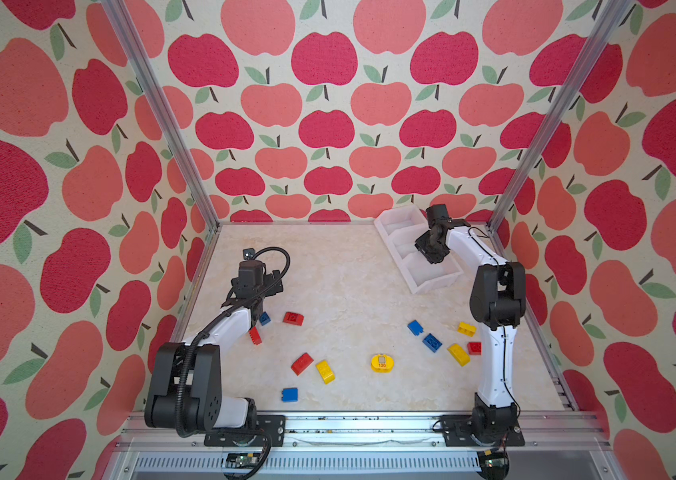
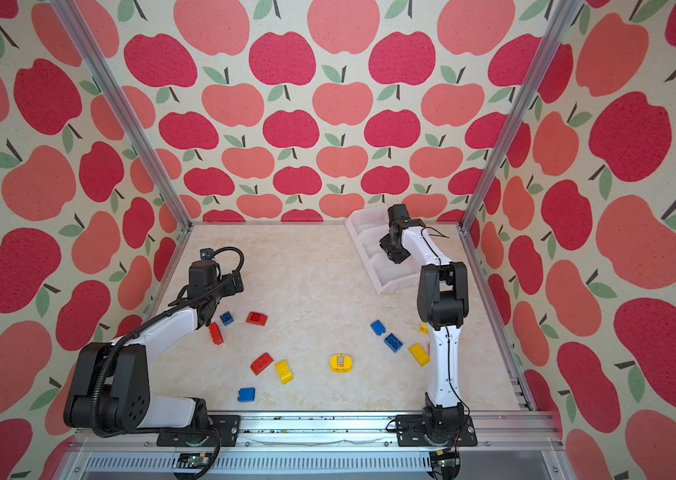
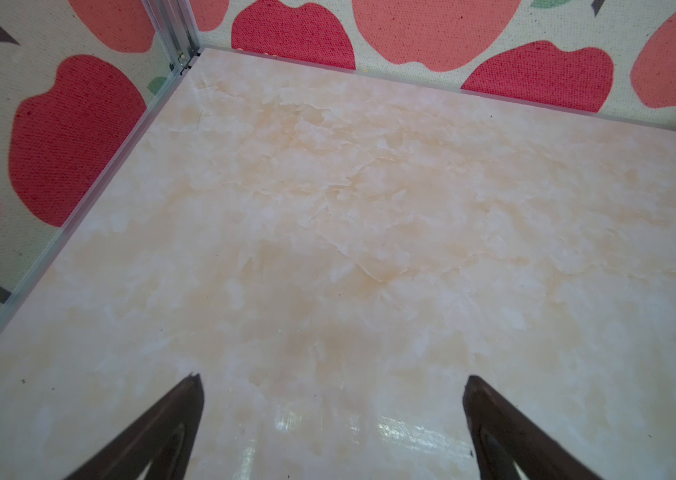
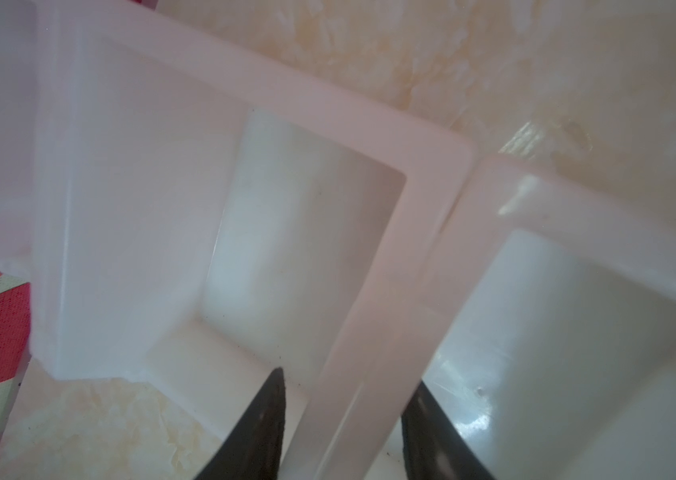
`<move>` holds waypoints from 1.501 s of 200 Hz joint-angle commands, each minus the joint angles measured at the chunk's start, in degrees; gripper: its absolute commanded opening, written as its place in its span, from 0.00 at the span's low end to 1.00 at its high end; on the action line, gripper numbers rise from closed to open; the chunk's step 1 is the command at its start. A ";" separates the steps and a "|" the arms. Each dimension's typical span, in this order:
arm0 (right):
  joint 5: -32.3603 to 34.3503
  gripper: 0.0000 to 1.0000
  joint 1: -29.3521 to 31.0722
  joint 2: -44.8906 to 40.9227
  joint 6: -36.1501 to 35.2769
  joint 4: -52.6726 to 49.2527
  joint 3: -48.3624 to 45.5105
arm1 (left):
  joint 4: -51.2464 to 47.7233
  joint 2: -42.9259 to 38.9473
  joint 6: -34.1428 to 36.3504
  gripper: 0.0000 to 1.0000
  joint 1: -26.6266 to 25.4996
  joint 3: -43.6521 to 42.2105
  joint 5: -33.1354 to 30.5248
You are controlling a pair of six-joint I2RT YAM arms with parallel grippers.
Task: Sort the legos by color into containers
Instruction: 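Push the white three-compartment bin toward the table center with the right gripper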
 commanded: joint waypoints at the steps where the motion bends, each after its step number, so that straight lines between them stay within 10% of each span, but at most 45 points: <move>1: -0.43 0.42 -0.03 1.32 0.90 -2.00 1.19 | -0.16 0.72 -0.66 0.99 -0.21 1.70 -0.60; 112: 1.27 0.23 2.29 0.37 -3.16 -3.92 1.46 | -0.10 -0.15 -0.17 0.99 0.03 0.69 -0.52; 300: -0.02 0.18 19.16 -0.60 -30.37 -2.08 1.98 | -0.70 -6.88 -1.66 0.99 -0.03 -4.07 -0.32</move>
